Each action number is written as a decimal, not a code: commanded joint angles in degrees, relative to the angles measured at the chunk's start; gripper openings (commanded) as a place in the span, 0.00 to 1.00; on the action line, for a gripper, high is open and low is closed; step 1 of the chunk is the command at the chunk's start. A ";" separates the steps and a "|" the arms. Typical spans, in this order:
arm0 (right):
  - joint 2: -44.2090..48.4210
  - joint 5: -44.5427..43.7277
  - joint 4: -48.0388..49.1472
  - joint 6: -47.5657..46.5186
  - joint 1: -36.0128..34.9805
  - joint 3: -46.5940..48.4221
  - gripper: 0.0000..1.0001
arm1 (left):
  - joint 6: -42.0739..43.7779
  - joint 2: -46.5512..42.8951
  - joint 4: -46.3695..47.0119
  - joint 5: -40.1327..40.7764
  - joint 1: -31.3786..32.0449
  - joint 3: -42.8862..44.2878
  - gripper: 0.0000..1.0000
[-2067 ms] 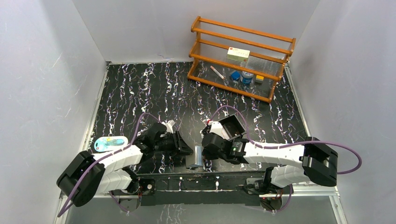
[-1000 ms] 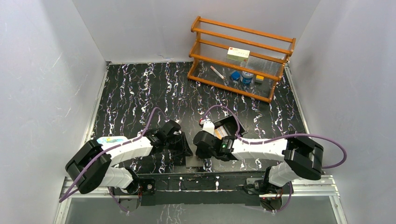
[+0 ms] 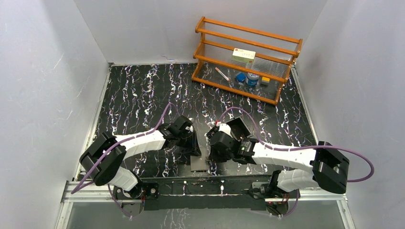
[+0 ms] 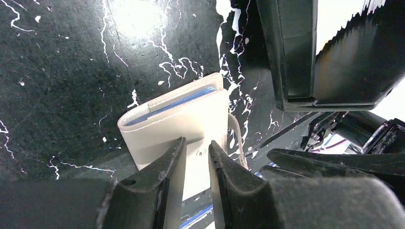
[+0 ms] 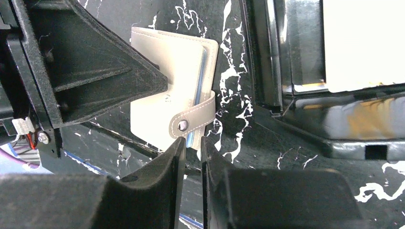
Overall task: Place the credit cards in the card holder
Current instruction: Close the card holder at the center of the board.
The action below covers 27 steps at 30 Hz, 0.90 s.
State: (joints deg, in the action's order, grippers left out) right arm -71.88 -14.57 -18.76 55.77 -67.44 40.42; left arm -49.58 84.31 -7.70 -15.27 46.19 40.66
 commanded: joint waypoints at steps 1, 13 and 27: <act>0.41 2.91 6.44 0.29 0.87 -1.31 0.25 | 1.26 1.08 -2.01 1.03 0.12 -0.56 0.23; -5.09 6.89 13.57 -0.16 1.87 -1.22 0.22 | -0.51 -1.04 -1.44 1.74 0.10 -2.76 0.23; -7.79 7.04 14.72 0.92 1.96 -1.17 0.21 | -1.55 -2.26 -1.69 1.48 0.12 -3.22 0.23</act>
State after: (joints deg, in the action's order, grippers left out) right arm -79.46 -7.29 -5.87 55.86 -65.65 39.07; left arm -51.20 83.02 -6.02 -15.03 46.19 38.96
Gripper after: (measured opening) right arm 0.210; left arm 0.234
